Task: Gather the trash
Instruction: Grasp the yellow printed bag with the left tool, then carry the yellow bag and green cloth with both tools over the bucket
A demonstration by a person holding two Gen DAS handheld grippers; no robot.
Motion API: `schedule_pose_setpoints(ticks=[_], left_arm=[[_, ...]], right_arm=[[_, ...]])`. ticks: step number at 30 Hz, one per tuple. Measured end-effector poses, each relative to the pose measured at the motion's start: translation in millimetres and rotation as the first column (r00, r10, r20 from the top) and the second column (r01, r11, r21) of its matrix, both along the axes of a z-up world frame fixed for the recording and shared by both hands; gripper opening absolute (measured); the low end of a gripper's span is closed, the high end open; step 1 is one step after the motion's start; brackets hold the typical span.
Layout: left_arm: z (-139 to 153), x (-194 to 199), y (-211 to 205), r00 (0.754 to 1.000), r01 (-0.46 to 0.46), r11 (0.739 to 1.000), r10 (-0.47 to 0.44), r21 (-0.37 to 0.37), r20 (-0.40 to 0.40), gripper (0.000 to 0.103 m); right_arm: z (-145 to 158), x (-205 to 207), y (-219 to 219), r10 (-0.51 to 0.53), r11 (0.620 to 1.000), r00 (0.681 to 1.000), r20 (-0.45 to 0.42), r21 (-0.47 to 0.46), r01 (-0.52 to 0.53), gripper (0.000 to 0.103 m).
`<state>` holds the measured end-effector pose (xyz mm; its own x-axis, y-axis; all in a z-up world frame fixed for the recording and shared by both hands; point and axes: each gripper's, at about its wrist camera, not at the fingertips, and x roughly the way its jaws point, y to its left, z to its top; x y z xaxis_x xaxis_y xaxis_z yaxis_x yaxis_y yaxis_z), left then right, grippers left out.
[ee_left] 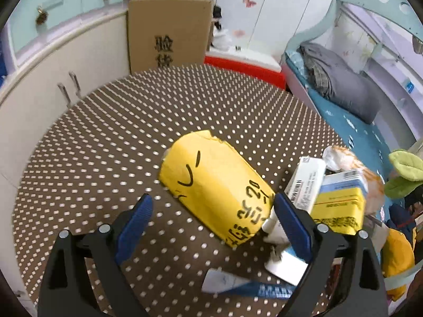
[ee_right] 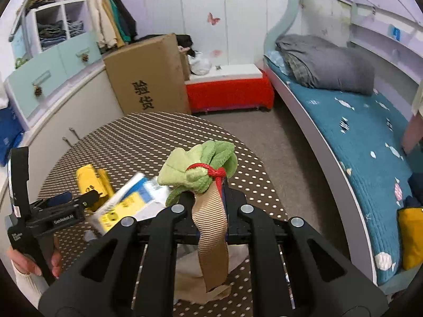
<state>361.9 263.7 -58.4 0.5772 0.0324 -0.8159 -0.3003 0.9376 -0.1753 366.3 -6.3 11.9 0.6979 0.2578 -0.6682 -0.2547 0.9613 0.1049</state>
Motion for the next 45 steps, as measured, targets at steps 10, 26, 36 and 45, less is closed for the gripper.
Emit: schedule_pose_setpoints(ticks=[10,26,36,45], left_arm=[[7,-20,-2,0.999,0.024,1.0,-0.024,-0.007,0.033,0.04],[68,-77,-41,0.979,0.062,0.993,-0.08,0.104,0.185,0.025],[102,-89,-90,0.947,0.144,0.978,-0.181,0.152,0.267,0.025],[114,-94,-155,0.908,0.253,0.949,-0.3,0.187,0.293,0.025]], right_arm=[[-6,0,-10,-0.02,1.0,1.0,-0.022,0.011,0.021,0.011],[15,-45,-34,-0.031,0.999,0.999,0.025,0.022,0.03,0.011],[33,-74,-69,-0.078,0.996,0.994,0.079,0.038,0.075,0.011],[37,-95,-114,-0.152,0.987,0.984,0.095,0.061,0.147,0.011]])
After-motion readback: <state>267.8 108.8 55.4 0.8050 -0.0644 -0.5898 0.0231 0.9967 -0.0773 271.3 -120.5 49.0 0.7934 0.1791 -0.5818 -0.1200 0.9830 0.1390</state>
